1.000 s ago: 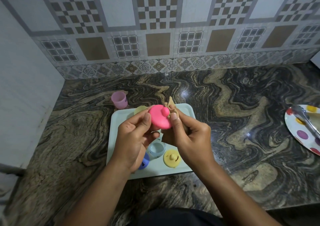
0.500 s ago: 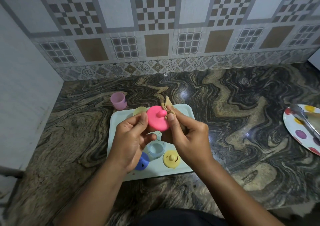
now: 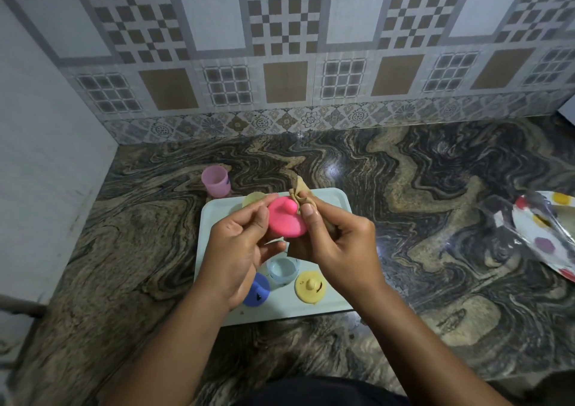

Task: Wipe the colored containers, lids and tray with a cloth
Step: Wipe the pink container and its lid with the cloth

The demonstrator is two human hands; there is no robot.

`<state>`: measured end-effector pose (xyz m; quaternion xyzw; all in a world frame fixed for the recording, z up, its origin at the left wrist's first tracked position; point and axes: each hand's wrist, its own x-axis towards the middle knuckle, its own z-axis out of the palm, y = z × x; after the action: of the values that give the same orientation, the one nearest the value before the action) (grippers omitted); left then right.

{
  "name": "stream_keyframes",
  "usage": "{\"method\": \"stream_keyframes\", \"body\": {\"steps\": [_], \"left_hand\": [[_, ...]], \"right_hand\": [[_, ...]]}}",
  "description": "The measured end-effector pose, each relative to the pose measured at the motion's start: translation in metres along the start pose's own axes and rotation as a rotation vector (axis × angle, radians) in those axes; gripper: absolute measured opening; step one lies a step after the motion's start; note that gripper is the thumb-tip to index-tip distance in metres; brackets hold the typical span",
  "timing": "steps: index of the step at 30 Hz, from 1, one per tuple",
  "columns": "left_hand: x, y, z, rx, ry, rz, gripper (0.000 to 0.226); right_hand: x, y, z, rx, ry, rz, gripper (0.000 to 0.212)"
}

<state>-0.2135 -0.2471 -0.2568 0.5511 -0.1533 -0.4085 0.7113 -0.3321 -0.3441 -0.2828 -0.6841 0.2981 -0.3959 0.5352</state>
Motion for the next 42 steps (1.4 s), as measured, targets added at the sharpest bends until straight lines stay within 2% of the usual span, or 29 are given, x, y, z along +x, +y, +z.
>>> {"method": "stream_keyframes", "body": {"steps": [3,8,12,14,17,23,29,34,37,42], "left_hand": [[0.000,0.002,0.000,0.013,0.039,-0.002,0.028],[-0.008,0.001,0.001,0.044,-0.112,-0.005,0.053],[-0.004,0.000,0.001,-0.062,0.039,0.008,0.041],[-0.003,0.001,0.001,-0.054,0.017,0.024,0.041],[-0.007,0.002,0.003,0.010,-0.051,0.062,0.055],[-0.010,-0.004,0.000,0.023,-0.048,0.017,0.033],[-0.011,-0.003,0.006,0.006,-0.096,0.028,0.048],[-0.004,-0.002,-0.003,-0.022,-0.085,-0.022,0.037],[-0.006,-0.002,-0.006,0.020,-0.125,-0.062,0.034],[-0.008,-0.005,-0.003,0.284,-0.007,0.128,0.028]], "right_hand": [[0.001,0.003,0.002,0.017,-0.023,0.064,0.035],[0.003,0.012,0.002,0.113,-0.055,0.144,0.043],[-0.007,0.001,0.004,0.056,-0.046,-0.017,0.029],[-0.012,-0.002,0.006,0.019,-0.031,-0.086,0.029],[-0.012,0.002,0.007,0.037,-0.027,-0.065,0.027],[0.001,0.006,0.001,0.089,0.012,0.064,0.040],[0.000,0.007,0.004,0.106,-0.033,0.052,0.035],[-0.005,0.006,0.005,0.067,-0.031,-0.051,0.032],[-0.001,0.008,0.005,0.098,-0.029,0.025,0.036],[0.002,0.016,0.009,0.101,-0.070,0.095,0.038]]}}
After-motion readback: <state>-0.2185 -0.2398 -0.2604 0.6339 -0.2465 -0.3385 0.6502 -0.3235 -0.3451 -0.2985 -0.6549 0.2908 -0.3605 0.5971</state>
